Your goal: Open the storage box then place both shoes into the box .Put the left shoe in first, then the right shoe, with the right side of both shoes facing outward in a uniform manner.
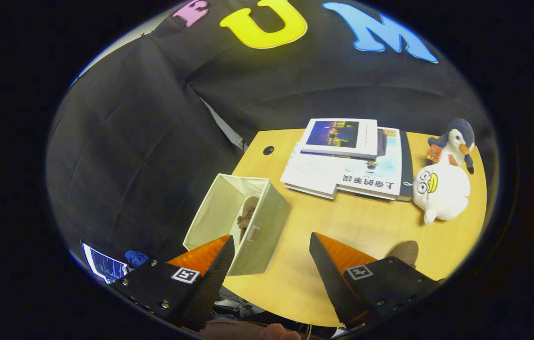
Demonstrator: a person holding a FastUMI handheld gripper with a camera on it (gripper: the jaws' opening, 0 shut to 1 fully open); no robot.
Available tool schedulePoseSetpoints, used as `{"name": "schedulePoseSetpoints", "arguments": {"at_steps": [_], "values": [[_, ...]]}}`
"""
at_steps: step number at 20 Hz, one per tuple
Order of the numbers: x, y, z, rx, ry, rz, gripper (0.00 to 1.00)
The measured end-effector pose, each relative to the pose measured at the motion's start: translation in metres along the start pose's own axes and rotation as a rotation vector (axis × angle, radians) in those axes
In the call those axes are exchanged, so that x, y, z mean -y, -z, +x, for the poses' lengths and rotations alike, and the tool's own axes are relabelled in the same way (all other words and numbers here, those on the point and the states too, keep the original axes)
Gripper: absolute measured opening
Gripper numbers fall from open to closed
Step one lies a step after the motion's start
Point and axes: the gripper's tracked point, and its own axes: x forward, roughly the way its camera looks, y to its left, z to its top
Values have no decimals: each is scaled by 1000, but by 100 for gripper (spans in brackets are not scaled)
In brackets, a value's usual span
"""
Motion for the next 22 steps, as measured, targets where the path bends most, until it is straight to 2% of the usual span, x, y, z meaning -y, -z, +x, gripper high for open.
{"name": "schedulePoseSetpoints", "arguments": {"at_steps": [4,7,12,22], "values": [[46,23,-20,15,77,62,97],[71,41,-32,18,105,154,97],[116,65,-47,26,170,234,97],[190,120,-58,-20,299,312,97]]}}
